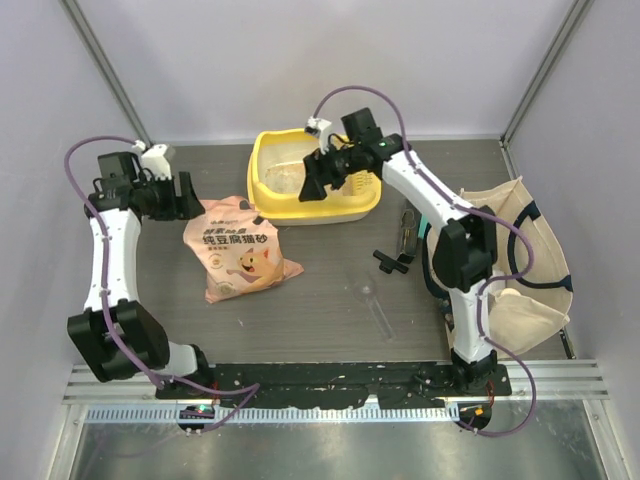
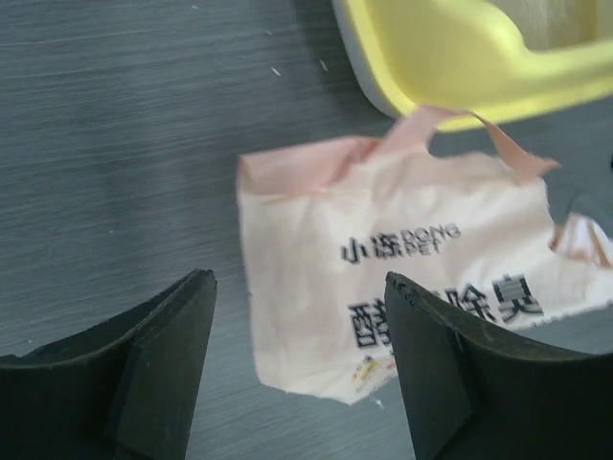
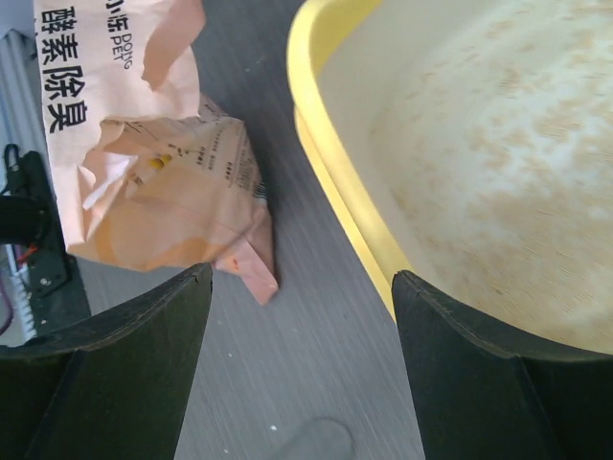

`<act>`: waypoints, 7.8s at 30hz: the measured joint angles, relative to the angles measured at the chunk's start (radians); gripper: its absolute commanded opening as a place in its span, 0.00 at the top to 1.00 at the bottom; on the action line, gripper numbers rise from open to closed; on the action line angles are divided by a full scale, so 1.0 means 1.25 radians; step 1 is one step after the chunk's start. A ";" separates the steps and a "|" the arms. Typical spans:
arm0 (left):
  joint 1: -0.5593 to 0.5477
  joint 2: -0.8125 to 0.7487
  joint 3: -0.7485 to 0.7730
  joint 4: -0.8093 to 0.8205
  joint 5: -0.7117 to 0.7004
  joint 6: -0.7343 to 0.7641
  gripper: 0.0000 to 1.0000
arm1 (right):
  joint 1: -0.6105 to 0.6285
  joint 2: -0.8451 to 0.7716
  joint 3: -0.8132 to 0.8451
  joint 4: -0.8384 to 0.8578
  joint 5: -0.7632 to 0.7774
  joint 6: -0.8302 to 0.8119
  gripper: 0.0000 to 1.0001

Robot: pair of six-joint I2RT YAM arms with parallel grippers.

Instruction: Fill the litter box with clean litter

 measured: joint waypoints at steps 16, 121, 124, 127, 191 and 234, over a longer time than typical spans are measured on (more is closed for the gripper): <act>0.071 0.310 0.083 -0.089 0.277 -0.049 0.70 | 0.064 0.109 0.110 0.031 -0.070 0.064 0.18; 0.063 -0.598 -0.447 0.352 0.201 -0.232 0.88 | 0.163 0.211 0.373 -0.301 0.079 0.125 0.99; 0.062 -0.570 -0.417 0.340 0.242 -0.202 0.52 | 0.155 0.161 0.345 -0.298 0.110 0.136 0.99; 0.062 -0.543 -0.362 0.316 0.287 -0.157 0.30 | 0.148 0.135 0.332 -0.296 0.126 0.136 0.99; -0.141 0.110 0.168 -0.108 0.231 0.543 0.95 | 0.176 0.230 0.363 -0.239 0.211 0.180 0.99; -0.143 -0.433 -0.261 0.151 0.353 0.458 1.00 | 0.262 0.096 0.133 -0.320 0.497 0.165 0.12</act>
